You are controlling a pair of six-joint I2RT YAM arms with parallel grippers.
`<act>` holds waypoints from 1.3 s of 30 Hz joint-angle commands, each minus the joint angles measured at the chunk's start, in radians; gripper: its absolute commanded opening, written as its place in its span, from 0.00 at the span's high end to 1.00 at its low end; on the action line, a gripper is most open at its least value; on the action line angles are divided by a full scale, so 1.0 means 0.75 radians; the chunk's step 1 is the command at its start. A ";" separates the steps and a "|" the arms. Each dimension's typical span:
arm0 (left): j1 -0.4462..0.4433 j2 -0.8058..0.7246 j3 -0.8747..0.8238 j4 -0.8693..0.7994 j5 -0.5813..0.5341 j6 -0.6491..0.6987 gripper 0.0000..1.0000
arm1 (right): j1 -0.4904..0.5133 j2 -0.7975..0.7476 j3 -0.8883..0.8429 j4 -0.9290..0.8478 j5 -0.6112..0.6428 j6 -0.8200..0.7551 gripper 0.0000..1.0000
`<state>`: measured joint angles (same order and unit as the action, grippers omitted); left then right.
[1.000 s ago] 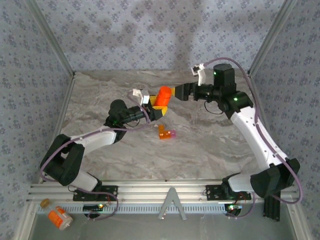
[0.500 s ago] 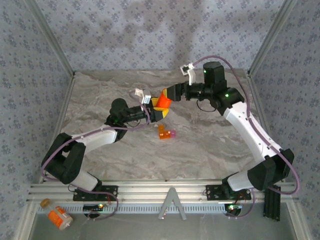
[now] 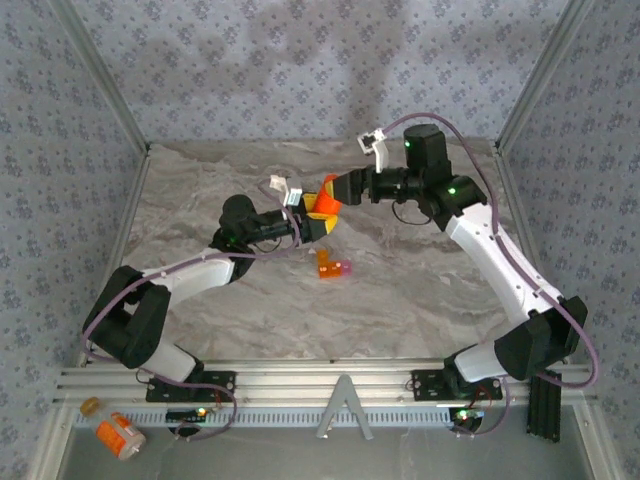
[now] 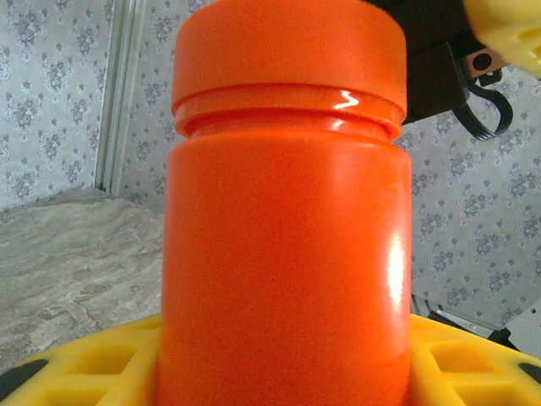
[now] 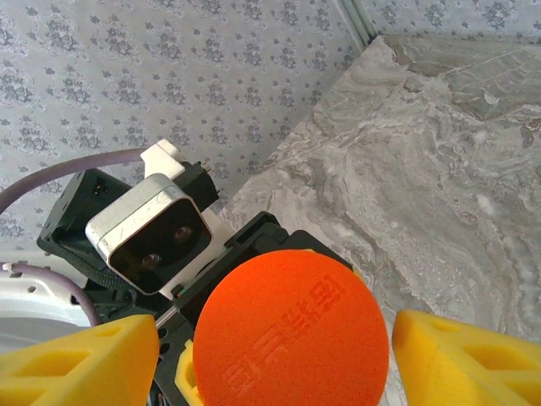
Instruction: Sort the pills into containers
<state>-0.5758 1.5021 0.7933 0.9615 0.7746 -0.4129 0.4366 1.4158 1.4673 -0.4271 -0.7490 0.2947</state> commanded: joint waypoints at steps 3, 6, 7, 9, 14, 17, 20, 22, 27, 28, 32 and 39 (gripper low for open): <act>0.004 0.008 0.053 0.033 0.027 -0.004 1.00 | 0.010 0.004 0.042 -0.043 -0.038 -0.039 0.33; 0.004 0.012 0.054 0.033 0.027 -0.004 1.00 | 0.010 0.003 0.042 -0.049 -0.038 -0.039 0.41; 0.004 0.013 0.055 0.033 0.027 -0.004 1.00 | 0.010 0.003 0.042 -0.049 -0.036 -0.039 0.43; 0.004 0.014 0.055 0.034 0.025 -0.004 1.00 | 0.011 0.004 0.042 -0.047 -0.032 -0.038 0.50; 0.005 0.001 0.039 0.065 -0.044 -0.004 1.00 | 0.016 -0.007 0.003 -0.027 -0.011 -0.035 0.62; 0.003 -0.007 0.029 0.088 -0.100 -0.006 1.00 | 0.029 -0.030 -0.059 0.020 0.028 -0.013 0.64; 0.005 -0.017 0.015 0.120 -0.151 -0.007 1.00 | 0.050 -0.052 -0.128 0.072 0.078 0.011 0.67; 0.004 -0.021 0.008 0.142 -0.176 -0.008 1.00 | 0.064 -0.068 -0.174 0.108 0.107 0.018 0.69; 0.003 -0.025 0.000 0.165 -0.212 -0.017 1.00 | 0.109 -0.107 -0.256 0.182 0.204 0.028 0.72; 0.005 -0.025 -0.005 0.177 -0.225 -0.020 1.00 | 0.116 -0.117 -0.275 0.210 0.226 0.044 0.72; 0.003 -0.025 -0.021 0.219 -0.242 -0.022 1.00 | 0.121 -0.149 -0.337 0.308 0.279 0.095 0.72; 0.005 -0.015 -0.019 0.212 -0.215 -0.015 1.00 | 0.093 -0.188 -0.395 0.462 0.230 0.142 0.72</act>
<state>-0.5827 1.5021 0.7601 1.0016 0.6857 -0.4095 0.5026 1.3006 1.2160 -0.0929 -0.5419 0.3748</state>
